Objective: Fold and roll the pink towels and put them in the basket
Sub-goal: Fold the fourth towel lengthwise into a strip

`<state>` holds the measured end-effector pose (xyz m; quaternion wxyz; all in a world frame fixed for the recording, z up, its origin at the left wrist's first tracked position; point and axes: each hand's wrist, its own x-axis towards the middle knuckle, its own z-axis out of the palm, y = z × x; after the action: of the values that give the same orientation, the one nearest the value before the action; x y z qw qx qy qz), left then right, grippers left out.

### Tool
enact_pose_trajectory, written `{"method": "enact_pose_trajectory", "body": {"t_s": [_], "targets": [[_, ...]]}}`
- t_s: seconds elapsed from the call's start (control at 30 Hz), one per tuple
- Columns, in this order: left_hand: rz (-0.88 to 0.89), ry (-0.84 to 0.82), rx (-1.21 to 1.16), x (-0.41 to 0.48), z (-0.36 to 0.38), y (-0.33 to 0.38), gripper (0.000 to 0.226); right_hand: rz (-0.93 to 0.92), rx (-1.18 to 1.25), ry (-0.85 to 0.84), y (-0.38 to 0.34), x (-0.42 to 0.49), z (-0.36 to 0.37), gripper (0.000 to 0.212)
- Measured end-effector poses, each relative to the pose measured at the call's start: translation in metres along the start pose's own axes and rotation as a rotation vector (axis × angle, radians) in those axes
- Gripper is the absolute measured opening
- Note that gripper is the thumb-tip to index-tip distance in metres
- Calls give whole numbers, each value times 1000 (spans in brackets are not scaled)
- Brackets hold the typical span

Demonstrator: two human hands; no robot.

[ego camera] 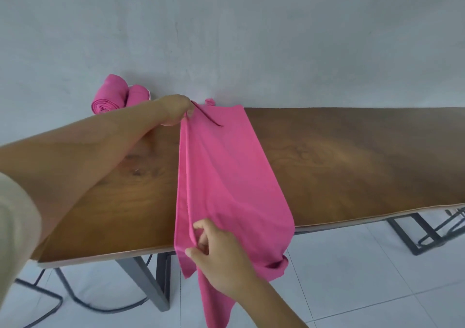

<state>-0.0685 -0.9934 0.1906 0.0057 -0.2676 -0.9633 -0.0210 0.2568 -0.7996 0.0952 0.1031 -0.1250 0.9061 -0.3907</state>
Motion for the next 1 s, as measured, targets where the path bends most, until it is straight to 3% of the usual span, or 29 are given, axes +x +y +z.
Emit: {"method": "enact_pose_trajectory", "body": {"t_s": [0.1, 0.2, 0.5, 0.77, 1.0], "targets": [[-60, -111, 140, -15, 11, -1, 30, 13, 27, -162, -4, 2, 14, 64], [-50, -176, 157, -25, 23, -2, 31, 36, -13, -198, -4, 2, 21, 69], [-10, -164, -8, -53, 63, 1, 40, 62, -48, -164, 10, 2, 8, 65], [61, -197, -178, -73, 104, 80, 56, 157, -29, -66, 49, -14, -8, 58], [120, -174, -289, -99, 155, 154, 63, 336, -109, 41, 104, -43, -16, 25]]}}
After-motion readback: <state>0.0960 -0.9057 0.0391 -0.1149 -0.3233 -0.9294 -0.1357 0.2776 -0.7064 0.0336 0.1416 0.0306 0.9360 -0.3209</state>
